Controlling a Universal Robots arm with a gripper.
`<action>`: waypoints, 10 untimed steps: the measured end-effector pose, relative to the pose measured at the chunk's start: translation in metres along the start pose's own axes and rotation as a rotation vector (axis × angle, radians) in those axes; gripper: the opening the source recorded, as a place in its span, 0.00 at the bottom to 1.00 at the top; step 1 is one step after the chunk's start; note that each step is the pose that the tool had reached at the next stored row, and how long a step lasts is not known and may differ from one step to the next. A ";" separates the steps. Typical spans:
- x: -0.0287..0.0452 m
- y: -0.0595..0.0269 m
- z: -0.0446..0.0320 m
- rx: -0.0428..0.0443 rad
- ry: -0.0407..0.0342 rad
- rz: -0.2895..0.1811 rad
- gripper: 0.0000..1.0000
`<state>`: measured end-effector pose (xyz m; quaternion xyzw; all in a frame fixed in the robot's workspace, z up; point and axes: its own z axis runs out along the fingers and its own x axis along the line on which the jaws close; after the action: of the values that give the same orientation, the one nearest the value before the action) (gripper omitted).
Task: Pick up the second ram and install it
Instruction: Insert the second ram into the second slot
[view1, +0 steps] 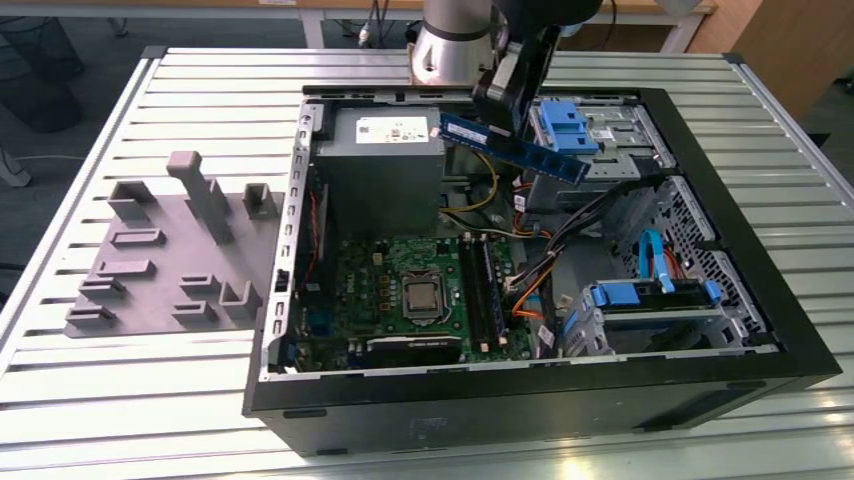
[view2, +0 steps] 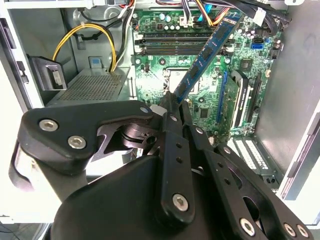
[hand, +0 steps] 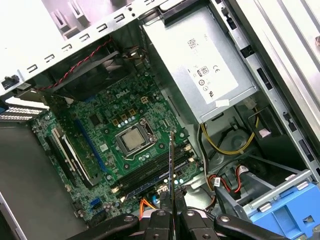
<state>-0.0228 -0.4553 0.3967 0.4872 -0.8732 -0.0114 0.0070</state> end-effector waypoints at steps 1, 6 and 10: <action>0.0000 0.0000 0.0000 0.0000 -0.0001 0.004 0.14; 0.0000 0.0000 0.0001 0.0000 -0.0006 0.022 0.14; 0.0000 0.0000 0.0001 0.0000 -0.0010 0.036 0.14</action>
<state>-0.0228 -0.4553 0.3966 0.4712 -0.8819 -0.0115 0.0068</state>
